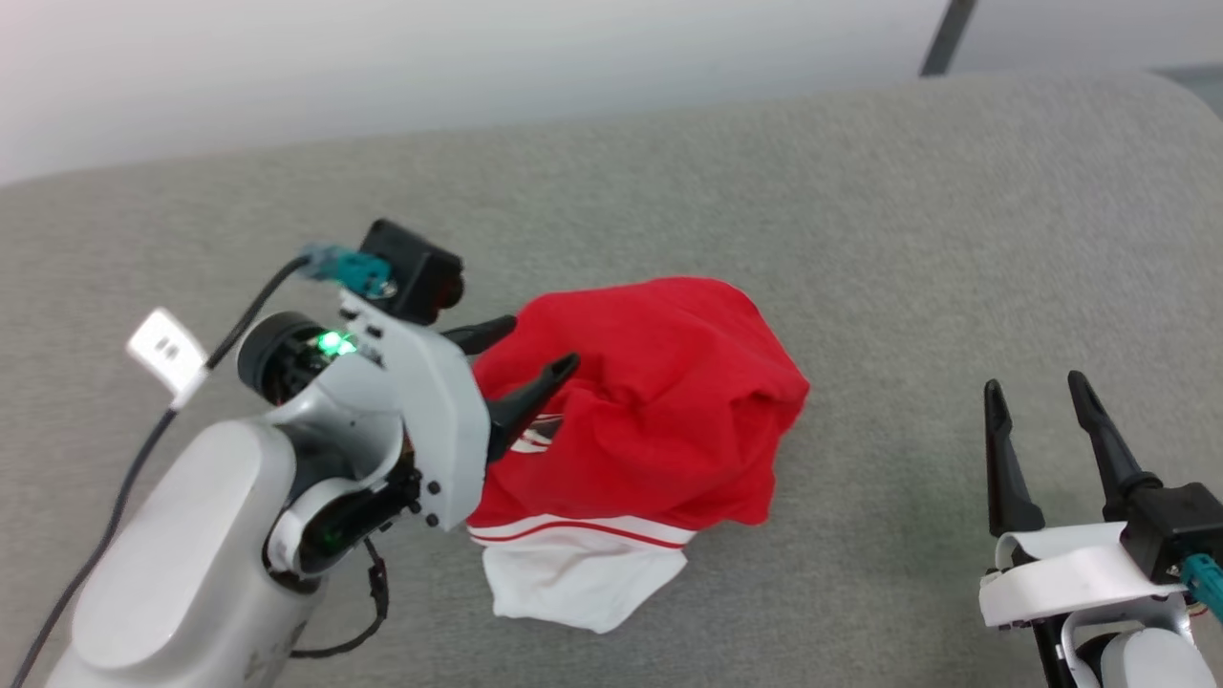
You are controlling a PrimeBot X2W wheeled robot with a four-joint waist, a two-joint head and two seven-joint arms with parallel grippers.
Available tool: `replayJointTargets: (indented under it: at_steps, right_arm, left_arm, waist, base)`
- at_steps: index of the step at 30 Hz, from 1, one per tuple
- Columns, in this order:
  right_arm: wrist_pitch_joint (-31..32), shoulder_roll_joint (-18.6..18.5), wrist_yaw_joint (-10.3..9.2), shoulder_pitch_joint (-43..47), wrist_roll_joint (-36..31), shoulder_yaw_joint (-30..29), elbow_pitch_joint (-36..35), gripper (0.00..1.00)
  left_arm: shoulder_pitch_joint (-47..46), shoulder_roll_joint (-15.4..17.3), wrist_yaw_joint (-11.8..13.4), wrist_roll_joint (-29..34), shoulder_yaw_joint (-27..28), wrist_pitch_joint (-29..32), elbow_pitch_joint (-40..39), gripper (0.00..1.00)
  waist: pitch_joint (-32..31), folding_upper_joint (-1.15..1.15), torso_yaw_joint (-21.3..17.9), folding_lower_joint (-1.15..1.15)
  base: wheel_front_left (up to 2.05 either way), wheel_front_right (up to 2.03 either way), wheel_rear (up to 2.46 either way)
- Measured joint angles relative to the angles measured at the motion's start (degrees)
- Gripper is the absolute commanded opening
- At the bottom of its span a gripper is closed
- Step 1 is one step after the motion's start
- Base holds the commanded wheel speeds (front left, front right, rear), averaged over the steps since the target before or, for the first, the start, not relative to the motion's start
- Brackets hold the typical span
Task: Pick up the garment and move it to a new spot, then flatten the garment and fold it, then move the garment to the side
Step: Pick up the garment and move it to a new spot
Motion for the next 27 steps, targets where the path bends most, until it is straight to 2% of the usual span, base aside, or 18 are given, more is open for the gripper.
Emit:
replayJointTargets:
  at_steps: [6,13,23,27]
  right_arm:
    - [0.0,0.0,0.00,1.4,-0.6,0.8,0.4,1.00]
    - [0.0,0.0,0.00,3.5,-0.6,1.5,1.1,1.00]
    - [0.0,0.0,0.00,5.7,-0.6,1.6,1.5,1.00]
    - [0.0,0.0,0.00,6.6,-0.6,1.3,1.6,1.00]
  left_arm:
    - [3.8,0.5,0.0,1.1,2.6,-9.6,0.6,1.00]
    - [10.1,-0.2,0.0,4.2,5.8,-24.8,2.2,1.00]
    - [20.3,-1.4,2.4,7.2,10.8,-43.5,7.7,1.00]
    - [23.0,-1.8,3.1,7.3,12.2,-48.1,9.9,1.00]
  waist:
    - [-3.3,0.00,2.6,0.00]
    - [-6.8,0.00,5.9,0.00]
    - [-10.6,0.00,9.6,0.00]
    - [-11.5,0.00,10.8,0.00]
  base:
    - [0.00,0.00,0.00]
    - [0.00,0.00,0.00]
    - [0.00,0.00,0.00]
    - [0.00,0.00,0.00]
